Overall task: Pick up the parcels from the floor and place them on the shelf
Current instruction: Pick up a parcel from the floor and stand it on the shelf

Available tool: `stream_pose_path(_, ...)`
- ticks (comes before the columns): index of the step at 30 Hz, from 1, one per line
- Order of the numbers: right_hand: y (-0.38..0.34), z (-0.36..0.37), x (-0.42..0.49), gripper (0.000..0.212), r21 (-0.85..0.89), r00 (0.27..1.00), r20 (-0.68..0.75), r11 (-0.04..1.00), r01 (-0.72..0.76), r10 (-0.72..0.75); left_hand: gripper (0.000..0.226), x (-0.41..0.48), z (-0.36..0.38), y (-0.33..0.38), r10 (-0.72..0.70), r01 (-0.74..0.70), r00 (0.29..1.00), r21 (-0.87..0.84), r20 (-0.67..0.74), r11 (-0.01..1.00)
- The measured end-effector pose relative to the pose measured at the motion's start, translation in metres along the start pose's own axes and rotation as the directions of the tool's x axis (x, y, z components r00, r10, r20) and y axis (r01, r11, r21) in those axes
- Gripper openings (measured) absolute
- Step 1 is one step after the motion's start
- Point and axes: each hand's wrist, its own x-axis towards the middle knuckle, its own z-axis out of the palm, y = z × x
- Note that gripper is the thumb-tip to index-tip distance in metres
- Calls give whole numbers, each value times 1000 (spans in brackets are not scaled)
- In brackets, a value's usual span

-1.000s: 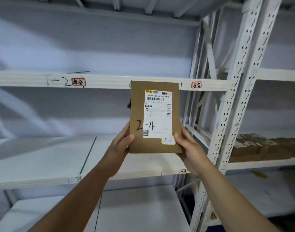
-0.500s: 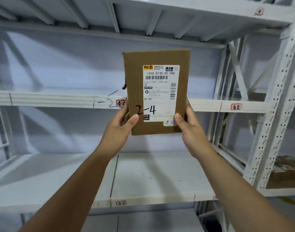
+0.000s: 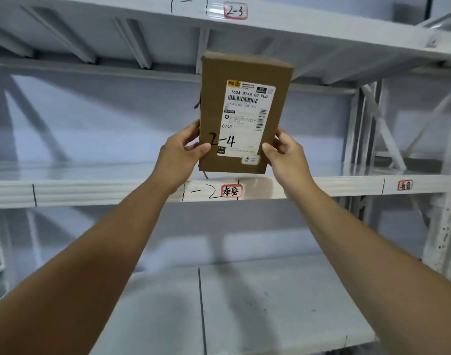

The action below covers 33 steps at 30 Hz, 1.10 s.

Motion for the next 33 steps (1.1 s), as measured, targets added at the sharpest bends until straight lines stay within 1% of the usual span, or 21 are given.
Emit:
stream_pose_path(3, 7, 11, 12, 49, -42, 1000, 25, 999, -10, 12, 52, 12, 3, -12, -40, 42, 999, 81, -26, 996)
stream_pose_path(5, 17, 13, 24, 50, -95, 998, 61, 995, -26, 32, 51, 19, 6, -19, -50, 53, 998, 80, -31, 995)
stream_pose_path(7, 29, 11, 40, 56, -160, 987, 147, 986, -35, 59, 53, 25, 11, -25, -80, 80, 997, 71, -8, 994)
stream_pose_path(10, 43, 6, 64, 68, -224, 947, 301, 973, -49, 117, 55, 38, 19, -35, -135, 131, 991, 117, 26, 984)
stream_pose_path(12, 55, 4, 79, 64, -274, 924, 347, 960, -64, 161, 52, 47, 24, -41, -166, 156, 985, 188, 39, 970)
stream_pose_path(14, 68, 8, 92, 52, -331, 906, 357, 938, -107, 229, 46, 57, 30, -48, -200, 179, 979, 264, 51, 948)
stream_pose_path(16, 81, 13, 106, 36, -323, 893, 345, 930, -177, 290, 38, 68, 34, -56, -231, 202, 972, 363, 38, 910)
stream_pose_path(18, 87, 18, 116, 27, -292, 879, 340, 926, -239, 334, 33, 77, 37, -64, -272, 240, 962, 452, 7, 859)
stream_pose_path(20, 89, 22, 122, 25, -287, 879, 342, 928, -238, 331, 36, 85, 39, -70, -312, 254, 950, 561, 7, 788)
stream_pose_path(22, 91, 24, 125, 25, -317, 895, 323, 926, -206, 309, 42, 90, 42, -74, -332, 216, 943, 693, 35, 688)
stream_pose_path(24, 93, 26, 127, 25, -354, 906, 306, 918, -177, 293, 43, 92, 45, -77, -340, 177, 939, 772, 54, 611)
stream_pose_path(26, 97, 27, 129, 25, -399, 912, 302, 905, -144, 279, 39, 94, 46, -79, -338, 163, 940, 802, 52, 575)
stream_pose_path(30, 99, 27, 129, 25, -487, 919, 301, 869, -81, 255, 36, 94, 47, -81, -341, 194, 940, 798, 15, 571)
stream_pose_path(33, 97, 28, 126, 28, -527, 922, 305, 849, -44, 238, 33, 92, 48, -81, -324, 186, 946, 828, -5, 529)
